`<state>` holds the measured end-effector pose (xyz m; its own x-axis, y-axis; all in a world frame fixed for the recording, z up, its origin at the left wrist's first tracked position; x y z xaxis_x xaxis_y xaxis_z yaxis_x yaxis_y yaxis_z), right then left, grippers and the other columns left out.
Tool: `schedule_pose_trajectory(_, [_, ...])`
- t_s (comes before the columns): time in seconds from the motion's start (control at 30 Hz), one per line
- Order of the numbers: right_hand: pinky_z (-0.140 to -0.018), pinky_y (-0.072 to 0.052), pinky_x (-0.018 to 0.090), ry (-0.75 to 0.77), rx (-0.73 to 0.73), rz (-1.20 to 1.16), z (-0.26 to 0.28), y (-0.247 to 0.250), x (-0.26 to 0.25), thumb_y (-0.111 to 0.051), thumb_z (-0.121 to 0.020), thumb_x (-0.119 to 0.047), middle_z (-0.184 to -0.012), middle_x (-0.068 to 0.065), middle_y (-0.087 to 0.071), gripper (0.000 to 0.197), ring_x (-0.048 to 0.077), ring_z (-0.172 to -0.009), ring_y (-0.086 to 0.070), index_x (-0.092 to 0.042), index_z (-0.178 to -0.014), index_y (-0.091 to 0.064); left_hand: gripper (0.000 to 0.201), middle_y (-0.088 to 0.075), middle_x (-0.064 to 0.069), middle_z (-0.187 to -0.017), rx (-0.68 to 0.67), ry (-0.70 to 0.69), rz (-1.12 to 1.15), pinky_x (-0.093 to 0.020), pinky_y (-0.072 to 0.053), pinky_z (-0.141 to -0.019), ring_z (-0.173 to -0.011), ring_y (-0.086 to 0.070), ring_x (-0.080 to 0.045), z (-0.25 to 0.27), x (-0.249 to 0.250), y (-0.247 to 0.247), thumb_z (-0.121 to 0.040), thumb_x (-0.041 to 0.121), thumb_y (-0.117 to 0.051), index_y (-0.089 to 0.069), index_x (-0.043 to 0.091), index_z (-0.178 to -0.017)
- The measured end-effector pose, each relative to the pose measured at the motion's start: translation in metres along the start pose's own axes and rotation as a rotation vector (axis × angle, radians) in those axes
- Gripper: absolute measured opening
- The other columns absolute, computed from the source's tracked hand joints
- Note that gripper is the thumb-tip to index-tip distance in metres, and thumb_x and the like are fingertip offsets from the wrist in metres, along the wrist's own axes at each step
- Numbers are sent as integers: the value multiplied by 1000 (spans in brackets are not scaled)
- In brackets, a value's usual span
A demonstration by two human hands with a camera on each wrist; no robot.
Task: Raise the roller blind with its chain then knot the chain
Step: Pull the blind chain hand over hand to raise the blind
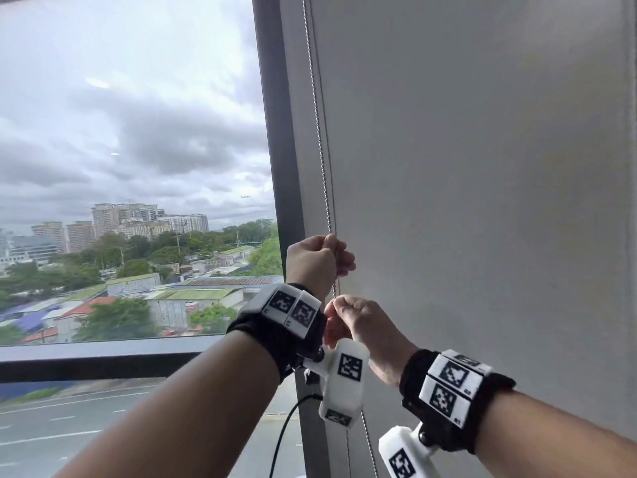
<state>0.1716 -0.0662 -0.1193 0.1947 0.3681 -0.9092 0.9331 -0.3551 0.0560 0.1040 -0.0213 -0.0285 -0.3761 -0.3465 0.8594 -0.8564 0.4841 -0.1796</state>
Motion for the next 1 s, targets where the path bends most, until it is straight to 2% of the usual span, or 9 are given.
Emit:
schedule_pose_trajectory(0.17, [-70,-49,29,64,29,-4,-19,8,-32,-41,-94,-6,-72,4,-61,24,13,-66,-57,-8,-83,-62,34,-55,-3,-40,23,39,21,-26,-44,-48,-39,-51,-17,1,-2,-3,-92,3,-46,-59,4,-61])
schedule_pose_trajectory(0.33, [-48,-43,23,128,30,187,-35,9,-83,-42,-73,3,-63,9,-56,34,14,-52,-50,12,-97,-65,35,-49,-3,-38,-3,-8,-32,-20,-38,-41,-35,-44,-16,2,-3,6,-84,-8,-43,-63,5,-59])
schedule_pose_trajectory(0.4, [-46,-46,26,121,35,197,-43,10,-100,-36,-70,12,-71,14,-62,41,18,-53,-54,8,-101,-63,32,-52,-3,-38,-29,6,-21,-22,-41,-43,-35,-48,-14,3,-6,8,-87,-8,-42,-62,2,-65])
schedule_pose_trajectory(0.47, [-67,-60,37,161,53,169,-54,11,-120,-37,-76,11,-88,18,-71,38,25,-72,-67,1,-102,-63,32,-56,-4,-41,-40,25,-31,-24,-43,-46,-35,-51,-14,7,-10,9,-90,-7,-38,-58,1,-66])
schedule_pose_trajectory(0.5, [-82,-60,41,191,62,152,-58,11,-132,-39,-81,7,-92,19,-72,32,28,-82,-69,0,-101,-62,33,-56,-5,-42,-45,32,-38,-24,-43,-46,-36,-51,-14,10,-12,9,-90,-7,-36,-56,0,-65])
schedule_pose_trajectory(0.57, [-90,-56,45,230,72,120,-64,8,-152,-43,-92,-2,-90,20,-72,19,31,-86,-68,-1,-96,-61,34,-55,-4,-40,-59,45,-42,-21,-41,-44,-34,-49,-12,15,-17,8,-89,-10,-33,-55,-1,-64])
schedule_pose_trajectory(0.67, [-77,-56,44,273,132,101,-70,7,-168,-42,-102,-12,-79,20,-69,23,32,-73,-66,-1,-90,-58,34,-49,3,-34,-69,53,-49,-14,-34,-35,-28,-42,-6,23,-25,7,-94,-6,-37,-55,-2,-65])
schedule_pose_trajectory(0.83, [-49,-44,30,332,252,141,-70,15,-164,-40,-103,-14,-61,13,-64,34,23,-48,-54,-7,-74,-57,38,-49,3,-42,-96,60,-57,-13,-35,-38,-34,-42,-6,27,-32,2,-94,-2,-42,-57,2,-60])
schedule_pose_trajectory(1.0, [-42,-39,22,402,297,153,-58,18,-168,-42,-102,-13,-56,10,-61,36,17,-43,-48,-10,-69,-56,26,-67,-18,-72,-164,133,11,-26,-54,-59,-62,-64,-22,24,-25,-8,-94,0,-45,-64,-5,-77])
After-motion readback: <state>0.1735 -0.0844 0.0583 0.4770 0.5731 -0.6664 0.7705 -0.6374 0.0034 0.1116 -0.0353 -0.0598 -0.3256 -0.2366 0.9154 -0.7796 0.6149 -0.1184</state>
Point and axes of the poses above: each hand's wrist, its own z-axis away from the middle knuckle, its own y-axis out of the back of the hand, x = y × z, the point moved 7 cm from there along -z, towards the middle knuckle
